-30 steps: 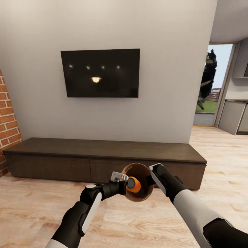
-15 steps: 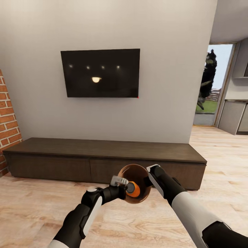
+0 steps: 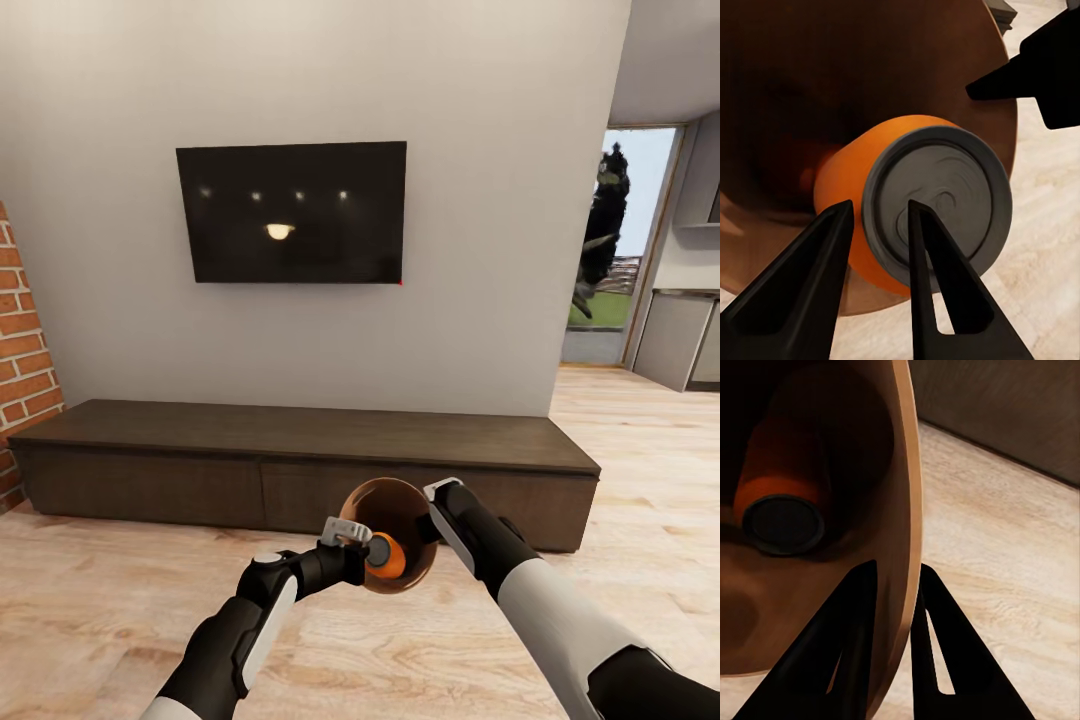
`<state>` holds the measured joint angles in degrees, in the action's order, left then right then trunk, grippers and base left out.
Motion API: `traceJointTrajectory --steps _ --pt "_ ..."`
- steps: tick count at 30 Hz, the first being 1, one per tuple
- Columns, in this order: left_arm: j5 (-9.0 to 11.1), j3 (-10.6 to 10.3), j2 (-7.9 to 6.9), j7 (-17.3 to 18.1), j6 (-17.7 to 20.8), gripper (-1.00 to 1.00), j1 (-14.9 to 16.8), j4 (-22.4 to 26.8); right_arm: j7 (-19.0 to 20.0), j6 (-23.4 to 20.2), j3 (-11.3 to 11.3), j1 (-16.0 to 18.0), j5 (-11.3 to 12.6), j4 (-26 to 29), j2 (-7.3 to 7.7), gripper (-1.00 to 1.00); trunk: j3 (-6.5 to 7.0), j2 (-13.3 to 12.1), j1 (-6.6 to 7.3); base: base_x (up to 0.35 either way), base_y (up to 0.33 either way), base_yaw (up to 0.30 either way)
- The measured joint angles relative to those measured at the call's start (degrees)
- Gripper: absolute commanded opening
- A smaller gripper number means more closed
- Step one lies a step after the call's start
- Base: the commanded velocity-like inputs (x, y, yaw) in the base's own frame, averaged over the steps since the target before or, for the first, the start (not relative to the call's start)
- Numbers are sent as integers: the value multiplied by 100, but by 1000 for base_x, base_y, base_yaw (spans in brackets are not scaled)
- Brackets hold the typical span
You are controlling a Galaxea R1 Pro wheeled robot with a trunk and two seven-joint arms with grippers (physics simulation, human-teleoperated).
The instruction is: Put the three can of soda from the living room inside the tash can in the kitchen.
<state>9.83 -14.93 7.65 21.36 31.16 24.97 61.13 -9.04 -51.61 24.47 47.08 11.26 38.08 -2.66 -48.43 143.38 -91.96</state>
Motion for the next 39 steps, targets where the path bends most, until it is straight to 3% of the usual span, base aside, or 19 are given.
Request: traceJointTrajectory --steps 14,15,32,39 --pt "0 -1 0 0 -99 -100 7 -163 0 0 28 0 2 1 -6 -100 0 0 0 0 0 0" --pt "1 -2 0 0 -99 100 7 -165 0 0 28 -2 1 1 -6 -100 0 0 0 0 0 0" --pt "1 -13 0 -2 -101 100 5 -159 0 0 28 -18 -2 1 -15 -100 0 0 0 0 0 0" --pt "17 0 0 -205 -50 100 -6 -5 0 0 21 -14 0 0 -6 -100 0 0 0 0 0 0"
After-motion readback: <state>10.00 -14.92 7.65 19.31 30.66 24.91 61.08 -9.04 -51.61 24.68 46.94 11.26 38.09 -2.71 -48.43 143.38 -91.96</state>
